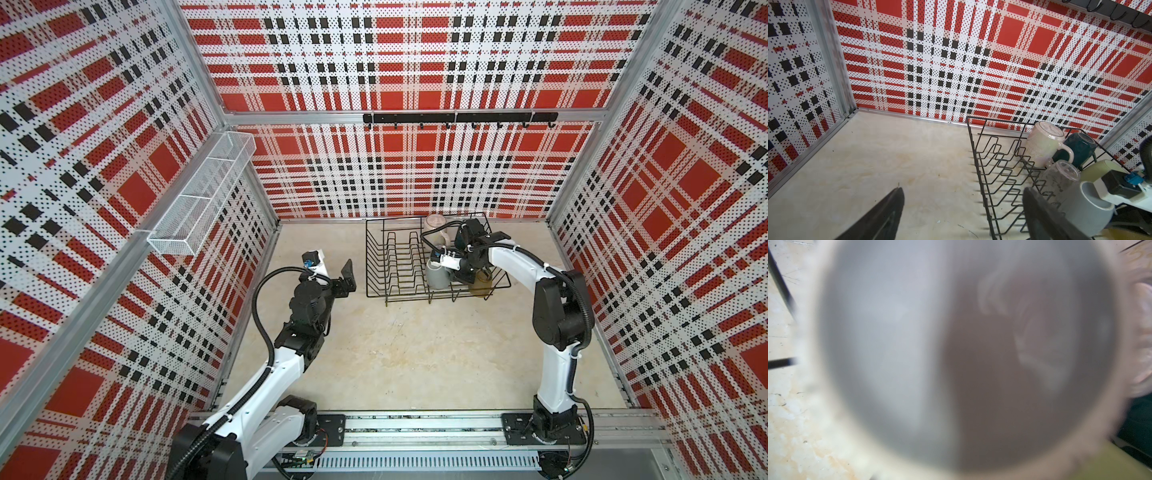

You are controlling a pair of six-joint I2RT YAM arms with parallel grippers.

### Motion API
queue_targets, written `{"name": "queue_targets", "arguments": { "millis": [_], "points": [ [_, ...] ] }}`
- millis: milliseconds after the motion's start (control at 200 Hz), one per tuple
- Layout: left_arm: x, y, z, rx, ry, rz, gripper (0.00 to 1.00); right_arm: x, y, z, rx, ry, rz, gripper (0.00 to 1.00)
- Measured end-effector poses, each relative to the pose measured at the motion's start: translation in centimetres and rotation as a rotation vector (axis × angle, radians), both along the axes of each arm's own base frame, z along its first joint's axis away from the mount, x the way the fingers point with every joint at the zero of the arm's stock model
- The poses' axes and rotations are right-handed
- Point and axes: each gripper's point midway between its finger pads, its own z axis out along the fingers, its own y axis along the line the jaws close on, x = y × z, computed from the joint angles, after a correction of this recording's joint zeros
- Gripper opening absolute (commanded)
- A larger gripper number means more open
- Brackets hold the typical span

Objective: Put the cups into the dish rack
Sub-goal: 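Lower the cream mug into the rack and open the right gripper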

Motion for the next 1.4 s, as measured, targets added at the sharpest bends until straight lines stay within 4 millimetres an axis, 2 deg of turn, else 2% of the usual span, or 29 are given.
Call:
{"name": "queue_targets", "arguments": {
  "millis": [326, 406, 471, 521, 541, 561, 682, 787, 797, 807, 812, 817, 827, 932, 1002, 1067, 1102, 1193, 1263, 1323, 1398],
  "points": [
    [0.0, 1.0, -0.1, -0.03, 0.002, 0.057, 0.99, -0.1, -0.1, -0.2, -0.003, 0.004, 0.001, 0.28],
    [0.1, 1.2, -0.1, -0.039, 0.003, 0.075, 0.98, -0.1, -0.1, 0.0, 0.0, 0.002, 0.0, 0.38],
    [0.1, 1.5, -0.1, -0.043, 0.004, 0.093, 0.98, -0.1, 0.0, 0.4, 0.01, -0.005, -0.003, 0.39],
    [0.1, 2.0, -0.2, -0.052, 0.006, 0.12, 0.98, -0.3, 0.0, 1.0, 0.021, -0.013, -0.007, 0.4],
    [0.1, 2.2, -0.3, -0.057, 0.007, 0.135, 0.98, -0.4, 0.1, 1.3, 0.028, -0.017, -0.009, 0.46],
    [0.1, 2.5, -0.4, -0.058, 0.01, 0.152, 0.98, -0.5, 0.2, 1.7, 0.037, -0.024, -0.009, 0.47],
    [0.2, 4.3, -1.7, -0.058, 0.054, 0.263, 0.98, -1.3, 0.2, 4.5, 0.103, -0.073, -0.03, 0.49],
    [0.5, 5.2, -2.7, -0.033, 0.09, 0.326, 0.98, -2.2, 0.0, 7.8, 0.188, -0.154, -0.049, 0.5],
    [0.5, 5.3, -2.7, -0.031, 0.093, 0.329, 0.98, -2.2, 0.1, 8.0, 0.195, -0.158, -0.049, 0.54],
    [0.5, 5.3, -2.8, -0.029, 0.095, 0.332, 0.98, -2.3, 0.0, 8.3, 0.204, -0.165, -0.052, 0.68],
    [0.5, 5.3, -2.8, -0.028, 0.096, 0.333, 0.98, -2.3, 0.0, 8.5, 0.213, -0.169, -0.058, 0.83],
    [0.5, 5.3, -2.8, -0.028, 0.096, 0.334, 0.98, -2.4, -0.1, 8.7, 0.216, -0.17, -0.06, 0.92],
    [0.5, 5.4, -2.9, -0.026, 0.098, 0.337, 0.98, -2.4, -0.1, 9.0, 0.227, -0.182, -0.058, 0.98],
    [0.6, 5.8, -3.0, -0.006, 0.094, 0.363, 0.98, -2.3, -1.3, 12.2, 0.35, -0.267, -0.121, 1.0],
    [0.5, 6.1, -2.8, 0.007, 0.072, 0.377, 0.98, -2.3, -3.0, 13.9, 0.444, -0.337, -0.192, 1.0],
    [0.3, 6.4, -3.0, 0.033, 0.059, 0.386, 0.98, -2.3, -5.4, 15.2, 0.549, -0.397, -0.297, 1.0],
    [0.1, 6.5, -3.2, 0.048, 0.052, 0.388, 0.98, -2.3, -7.1, 15.8, 0.608, -0.437, -0.361, 1.0],
    [-0.3, 6.7, -4.3, 0.103, 0.051, 0.389, 0.98, -2.2, -13.3, 16.5, 0.756, -0.544, -0.595, 1.0],
    [-0.4, 7.0, -4.9, 0.14, 0.055, 0.392, 0.98, -2.5, -18.0, 16.1, 0.861, -0.604, -0.784, 1.0],
    [-0.3, 7.5, -5.2, 0.176, 0.058, 0.405, 0.98, -3.2, -22.1, 15.0, 0.94, -0.651, -0.955, 1.0],
    [-0.2, 8.0, -5.6, 0.211, 0.054, 0.422, 0.98, -4.5, -25.5, 13.1, 1.015, -0.684, -1.118, 1.0]
  ]
}}
